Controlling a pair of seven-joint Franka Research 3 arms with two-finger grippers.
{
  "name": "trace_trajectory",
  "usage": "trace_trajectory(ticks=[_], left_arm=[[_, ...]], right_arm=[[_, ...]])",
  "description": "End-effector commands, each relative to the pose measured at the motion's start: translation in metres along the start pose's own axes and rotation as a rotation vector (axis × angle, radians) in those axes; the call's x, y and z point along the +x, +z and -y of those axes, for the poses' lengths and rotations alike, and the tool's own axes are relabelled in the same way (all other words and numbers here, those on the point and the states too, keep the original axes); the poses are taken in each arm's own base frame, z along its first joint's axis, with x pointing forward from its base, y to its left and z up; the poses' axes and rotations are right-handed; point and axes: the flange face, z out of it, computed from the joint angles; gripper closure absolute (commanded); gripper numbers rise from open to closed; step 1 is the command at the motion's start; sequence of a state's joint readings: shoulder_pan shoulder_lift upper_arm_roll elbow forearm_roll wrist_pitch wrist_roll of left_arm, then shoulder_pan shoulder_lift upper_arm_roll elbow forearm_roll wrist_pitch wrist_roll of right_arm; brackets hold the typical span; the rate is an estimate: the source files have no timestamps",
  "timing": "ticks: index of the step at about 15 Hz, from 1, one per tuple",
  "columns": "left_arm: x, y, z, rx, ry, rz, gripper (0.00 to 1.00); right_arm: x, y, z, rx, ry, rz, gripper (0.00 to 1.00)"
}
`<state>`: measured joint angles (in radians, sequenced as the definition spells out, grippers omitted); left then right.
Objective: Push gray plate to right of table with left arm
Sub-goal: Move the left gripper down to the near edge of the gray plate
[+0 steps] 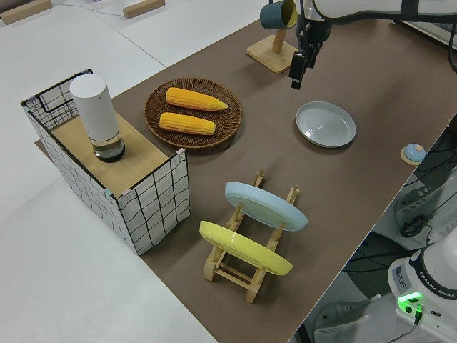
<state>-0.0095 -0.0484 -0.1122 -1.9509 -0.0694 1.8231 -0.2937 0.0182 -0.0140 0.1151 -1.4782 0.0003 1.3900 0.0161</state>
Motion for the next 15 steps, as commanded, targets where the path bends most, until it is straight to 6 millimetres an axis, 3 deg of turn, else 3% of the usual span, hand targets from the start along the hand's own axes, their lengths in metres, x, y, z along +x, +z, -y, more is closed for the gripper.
trace_trajectory(ticks=[1,6,15], left_arm=[[-0.024,0.037,-0.004,0.009,-0.052,-0.019,0.0],[-0.044,0.093,-0.02,0.011,-0.071,-0.06,0.0],[-0.072,0.181,-0.008,0.022,-0.05,-0.113,0.0]], right_arm=[[-0.003,-0.004,-0.001,0.005,0.016,0.004,0.017],[-0.003,-0.004,-0.001,0.004,0.015,0.004,0.017],[-0.003,-0.004,-0.001,0.004,0.015,0.004,0.017]])
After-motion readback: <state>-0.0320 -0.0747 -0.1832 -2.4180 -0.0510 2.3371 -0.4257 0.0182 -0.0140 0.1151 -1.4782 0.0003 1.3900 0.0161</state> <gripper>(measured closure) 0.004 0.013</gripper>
